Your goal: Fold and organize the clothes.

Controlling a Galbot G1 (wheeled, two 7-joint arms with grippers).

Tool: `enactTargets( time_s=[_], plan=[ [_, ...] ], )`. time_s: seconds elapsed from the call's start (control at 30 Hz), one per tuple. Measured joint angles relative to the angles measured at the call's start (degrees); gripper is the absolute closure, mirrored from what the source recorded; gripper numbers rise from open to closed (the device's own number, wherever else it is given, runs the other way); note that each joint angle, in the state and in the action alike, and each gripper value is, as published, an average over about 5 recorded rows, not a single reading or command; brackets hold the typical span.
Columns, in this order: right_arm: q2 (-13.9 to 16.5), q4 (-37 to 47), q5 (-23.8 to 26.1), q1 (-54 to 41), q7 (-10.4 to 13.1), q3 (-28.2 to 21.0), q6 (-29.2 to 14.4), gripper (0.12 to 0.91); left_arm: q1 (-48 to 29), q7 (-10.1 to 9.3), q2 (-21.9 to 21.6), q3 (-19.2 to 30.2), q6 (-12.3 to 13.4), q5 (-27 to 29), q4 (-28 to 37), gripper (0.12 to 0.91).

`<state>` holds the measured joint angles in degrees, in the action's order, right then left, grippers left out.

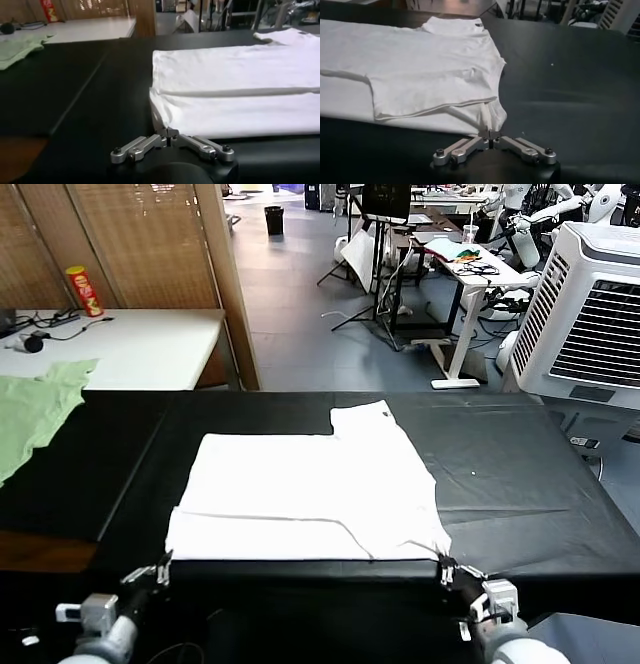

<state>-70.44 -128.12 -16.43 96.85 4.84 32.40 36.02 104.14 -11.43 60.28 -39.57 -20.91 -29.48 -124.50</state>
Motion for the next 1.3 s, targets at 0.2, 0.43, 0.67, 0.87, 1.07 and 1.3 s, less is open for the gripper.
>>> enactTargets(
  time_s=[0.2, 0.43, 0.67, 0.87, 1.07, 1.3],
  plan=[
    [0.2, -3.8, -0.2, 3.0, -0.4, 1.6, 1.6, 0.387, 1.6, -1.56, 0.5, -1.1, -1.3, -0.1, -2.1, 0.641],
    [1.5, -8.3, -4.3, 2.8, 0.7, 4.1, 0.8, 0.230, 2.7, -3.61, 0.4, -3.3, -3.3, -2.4, -5.1, 0.275],
    [5.3, -1.4, -9.1, -12.8, 3.0, 1.7, -3.1, 0.227, -6.8, -4.00, -2.2, -3.3, -2.6, -9.4, -4.0, 0.233],
    [6.8, 12.6, -11.4, -32.2, 4.2, -6.4, -5.2, 0.227, -23.9, -3.93, -6.3, 2.3, -3.0, -15.0, 4.6, 0.232],
    [5.2, 28.4, -11.9, -48.5, 5.4, -14.8, -5.5, 0.227, -41.0, -2.93, -9.4, 11.2, -3.5, -18.6, 17.3, 0.232],
    [1.7, 45.2, -14.0, -61.2, 5.5, -21.2, -4.3, 0.227, -57.4, -0.80, -7.7, 21.6, -4.8, -19.1, 32.9, 0.232]
  ],
)
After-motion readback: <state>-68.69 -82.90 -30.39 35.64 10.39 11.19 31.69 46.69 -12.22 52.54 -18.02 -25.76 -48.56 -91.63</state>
